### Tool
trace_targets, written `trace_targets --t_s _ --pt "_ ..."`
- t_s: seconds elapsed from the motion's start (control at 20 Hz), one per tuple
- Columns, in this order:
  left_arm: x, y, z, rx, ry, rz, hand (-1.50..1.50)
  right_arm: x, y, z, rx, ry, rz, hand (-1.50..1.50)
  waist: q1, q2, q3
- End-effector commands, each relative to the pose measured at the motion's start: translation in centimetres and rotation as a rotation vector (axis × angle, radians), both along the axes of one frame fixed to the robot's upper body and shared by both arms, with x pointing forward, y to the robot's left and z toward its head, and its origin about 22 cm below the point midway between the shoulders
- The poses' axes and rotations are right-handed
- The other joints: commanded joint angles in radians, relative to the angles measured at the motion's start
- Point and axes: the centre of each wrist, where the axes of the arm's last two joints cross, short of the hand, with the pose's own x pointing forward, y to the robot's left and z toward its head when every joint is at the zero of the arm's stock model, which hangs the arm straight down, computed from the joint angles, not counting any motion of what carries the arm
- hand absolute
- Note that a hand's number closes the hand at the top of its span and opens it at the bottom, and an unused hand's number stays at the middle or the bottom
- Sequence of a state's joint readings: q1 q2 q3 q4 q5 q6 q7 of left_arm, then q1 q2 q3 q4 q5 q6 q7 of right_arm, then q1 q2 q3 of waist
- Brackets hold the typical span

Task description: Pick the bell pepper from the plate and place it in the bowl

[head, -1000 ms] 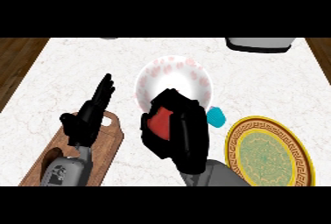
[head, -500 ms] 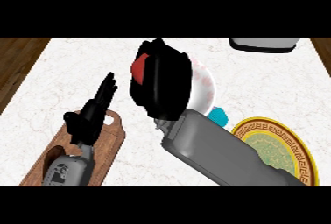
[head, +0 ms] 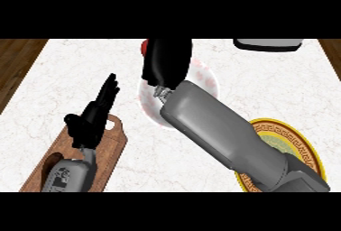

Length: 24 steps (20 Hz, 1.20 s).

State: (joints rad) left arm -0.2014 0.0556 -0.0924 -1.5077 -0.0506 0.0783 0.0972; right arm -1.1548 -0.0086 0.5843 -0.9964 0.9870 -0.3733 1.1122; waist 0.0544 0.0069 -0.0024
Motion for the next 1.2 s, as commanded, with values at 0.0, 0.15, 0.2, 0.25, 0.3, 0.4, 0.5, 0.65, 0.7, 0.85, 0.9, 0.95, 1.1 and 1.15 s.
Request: trace_targets --t_s 0.0,0.15,0.2,0.25,0.3,0.4,0.5,0.65,0.7,0.85,0.9,0.95,1.1,1.15 --pt "-0.8 1.1 -1.1 -0.023 0.008 0.012 0.00 1.9 -0.2 -1.3 0.040 0.056 -0.135 1.50 -0.004 0.002 0.001" --pt "-0.3 0.7 -0.7 0.001 0.009 0.030 0.00 1.6 -1.2 -4.2 0.024 0.077 -0.135 1.50 -0.026 -0.002 0.002" --pt "-1.5 1.8 0.0 0.003 -0.009 0.035 0.00 2.9 -2.5 -4.4 0.026 0.102 -0.143 1.50 -0.032 -0.005 0.002" --pt "-1.1 1.6 0.6 0.000 -0.005 0.017 0.00 2.4 -2.6 -5.8 0.051 0.110 -0.166 1.50 -0.025 -0.004 0.002" --pt "-0.5 0.5 -0.8 -0.012 0.000 0.022 0.00 3.7 -3.7 -6.9 0.035 0.107 -0.165 1.50 -0.022 0.004 0.002" --pt "-0.9 0.9 -0.5 -0.006 -0.003 0.034 0.00 3.2 -4.2 -8.2 0.061 0.203 -0.149 1.50 -0.022 0.000 0.002" --pt "-0.9 0.5 0.0 -0.014 -0.009 0.015 0.00 3.5 -5.3 -8.6 0.201 0.213 -0.152 1.50 -0.019 0.003 0.003" --pt "-0.6 1.2 0.7 -0.010 -0.002 0.024 0.00 4.0 -6.5 -9.4 0.251 0.294 -0.084 -1.50 -0.024 0.002 0.003" --pt "0.4 1.6 0.2 -0.015 -0.018 0.027 0.00 2.6 -7.0 -11.9 0.278 0.312 -0.058 -1.50 -0.026 0.006 0.003" --pt "-0.3 3.3 0.0 -0.007 -0.006 0.029 0.00 2.7 -6.4 -11.0 0.322 0.269 0.032 -1.50 -0.017 0.003 0.003" --pt "-0.7 2.5 -1.6 -0.008 0.004 0.049 0.00 3.5 -7.1 -10.3 0.357 0.237 0.052 -1.50 -0.032 0.002 0.003" --pt "-1.0 1.0 0.1 0.000 -0.006 0.026 0.00 2.9 -6.9 -11.7 0.359 0.222 0.049 -1.50 -0.017 0.001 0.003" --pt "-1.0 0.9 -0.7 -0.023 -0.005 0.020 0.00 3.0 -5.7 -8.6 0.423 0.058 0.105 -1.50 -0.026 -0.002 0.003" --pt "-1.6 0.5 -1.2 -0.007 -0.009 0.029 0.00 2.9 -6.8 -10.7 0.419 0.012 0.092 -1.50 -0.021 0.001 0.003"
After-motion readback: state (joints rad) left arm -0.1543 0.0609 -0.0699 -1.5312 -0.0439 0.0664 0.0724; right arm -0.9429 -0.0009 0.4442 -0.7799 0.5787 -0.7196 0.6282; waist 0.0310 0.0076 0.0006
